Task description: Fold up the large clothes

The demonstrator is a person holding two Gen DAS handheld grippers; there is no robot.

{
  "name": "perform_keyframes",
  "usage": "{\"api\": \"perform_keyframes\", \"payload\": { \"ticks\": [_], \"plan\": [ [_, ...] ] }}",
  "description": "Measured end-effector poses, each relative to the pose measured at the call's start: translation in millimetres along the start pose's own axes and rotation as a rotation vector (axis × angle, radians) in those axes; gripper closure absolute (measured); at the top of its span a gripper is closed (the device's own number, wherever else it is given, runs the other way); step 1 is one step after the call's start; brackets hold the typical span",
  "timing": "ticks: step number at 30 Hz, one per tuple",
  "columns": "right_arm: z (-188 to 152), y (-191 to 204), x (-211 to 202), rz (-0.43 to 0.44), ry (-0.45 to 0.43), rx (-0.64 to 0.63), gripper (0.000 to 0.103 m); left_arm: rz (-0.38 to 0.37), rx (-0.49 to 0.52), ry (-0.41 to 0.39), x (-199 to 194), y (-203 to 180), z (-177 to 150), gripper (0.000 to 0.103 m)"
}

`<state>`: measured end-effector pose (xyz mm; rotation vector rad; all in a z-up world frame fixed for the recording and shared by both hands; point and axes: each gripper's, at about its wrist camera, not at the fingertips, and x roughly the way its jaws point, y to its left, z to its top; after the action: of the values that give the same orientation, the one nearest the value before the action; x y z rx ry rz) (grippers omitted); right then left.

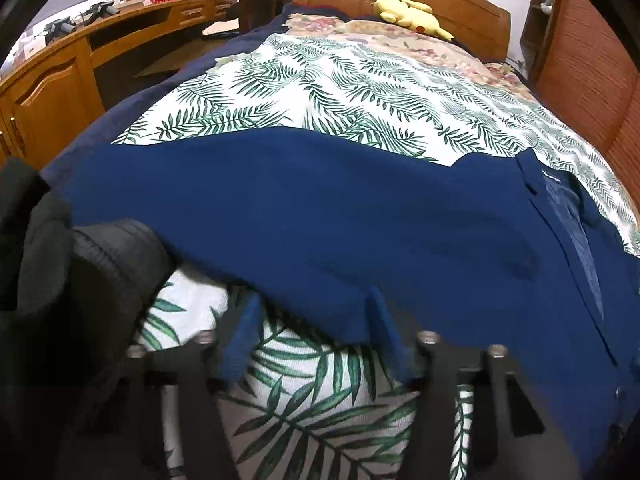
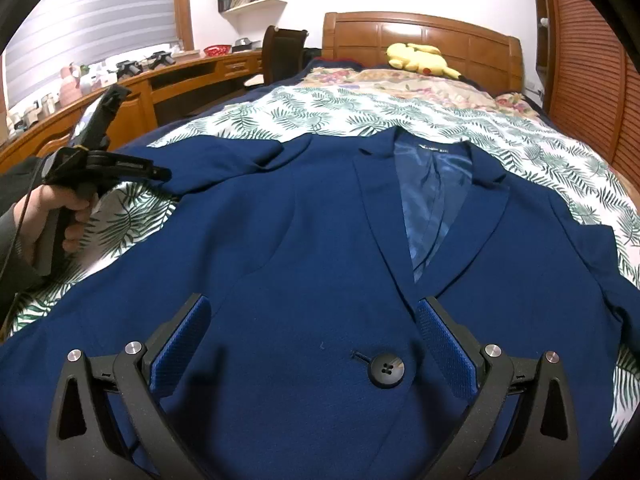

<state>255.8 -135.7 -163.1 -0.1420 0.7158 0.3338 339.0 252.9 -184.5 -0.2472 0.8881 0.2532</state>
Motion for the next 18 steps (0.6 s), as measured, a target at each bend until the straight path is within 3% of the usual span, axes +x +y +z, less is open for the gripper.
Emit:
{"api": "perform_keyframes", "payload": {
  "ticks": [1, 3, 4, 10, 18],
  "plan": [
    [0, 0, 0, 0.001, 0.0, 0.001, 0.0, 0.003, 0.007, -0.002, 1, -2, 1, 0.079],
    [0, 0, 0, 0.001, 0.0, 0.0, 0.0, 0.004, 0.022, -0.002, 1, -5, 2, 0.096],
    [0, 0, 0, 0.001, 0.001, 0.0, 0.0, 0.009, 0.029, -0.008, 0, -7, 3, 0.1],
    [-1, 0, 0, 0.003, -0.003, 0.001, 0.0, 0.03, 0.101, -0.059, -20, -30, 16, 0.103],
    [-1, -6, -3, 0.013, -0.012, 0.034, 0.0, -0.072, 0.245, -0.106, -78, -110, 27, 0.103]
  ]
}}
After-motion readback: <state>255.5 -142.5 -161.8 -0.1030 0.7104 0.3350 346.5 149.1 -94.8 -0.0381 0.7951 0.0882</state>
